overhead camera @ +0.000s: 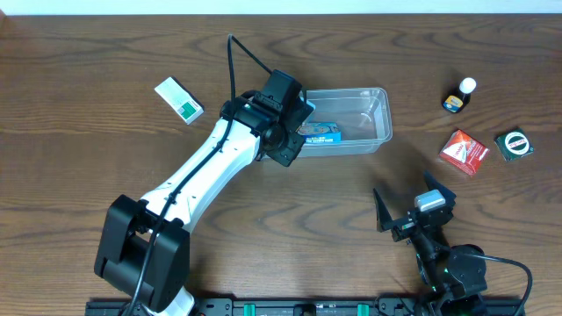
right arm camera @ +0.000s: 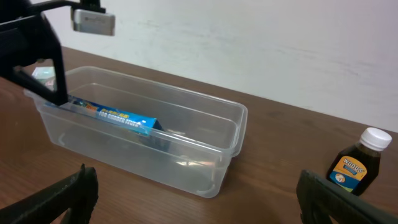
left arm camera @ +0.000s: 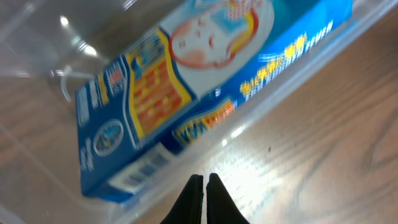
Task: Pack container
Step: 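Lower the blue box into the container and open the left gripper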
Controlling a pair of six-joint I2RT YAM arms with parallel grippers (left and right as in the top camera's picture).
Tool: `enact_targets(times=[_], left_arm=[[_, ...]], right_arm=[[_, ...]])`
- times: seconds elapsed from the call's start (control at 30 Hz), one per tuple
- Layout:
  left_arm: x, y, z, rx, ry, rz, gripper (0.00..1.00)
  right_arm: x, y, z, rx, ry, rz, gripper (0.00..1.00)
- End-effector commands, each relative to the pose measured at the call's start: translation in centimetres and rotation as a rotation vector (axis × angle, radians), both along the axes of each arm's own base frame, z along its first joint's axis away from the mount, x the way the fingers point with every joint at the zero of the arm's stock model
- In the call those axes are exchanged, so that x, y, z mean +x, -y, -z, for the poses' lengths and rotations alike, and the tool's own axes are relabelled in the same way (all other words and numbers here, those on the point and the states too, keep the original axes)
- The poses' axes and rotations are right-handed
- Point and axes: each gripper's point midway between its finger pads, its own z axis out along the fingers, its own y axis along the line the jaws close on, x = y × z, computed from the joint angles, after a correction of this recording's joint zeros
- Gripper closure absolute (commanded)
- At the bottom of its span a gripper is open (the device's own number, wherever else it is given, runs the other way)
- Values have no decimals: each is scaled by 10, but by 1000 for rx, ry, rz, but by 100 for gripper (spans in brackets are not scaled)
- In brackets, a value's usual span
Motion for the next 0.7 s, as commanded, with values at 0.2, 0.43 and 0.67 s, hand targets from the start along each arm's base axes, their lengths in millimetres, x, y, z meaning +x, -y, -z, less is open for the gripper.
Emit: enact_targets(times=[0.2, 0.43, 0.67], left_arm=[[27, 18, -29, -103, 128, -30, 94], [41, 15, -23, -101, 144, -132, 94], [29, 3, 16, -13, 22, -184, 94]], right_arm=[[0, 2, 0, -8, 3, 4, 1], [0, 2, 0, -9, 3, 4, 1], [0, 2, 0, -8, 3, 4, 1]])
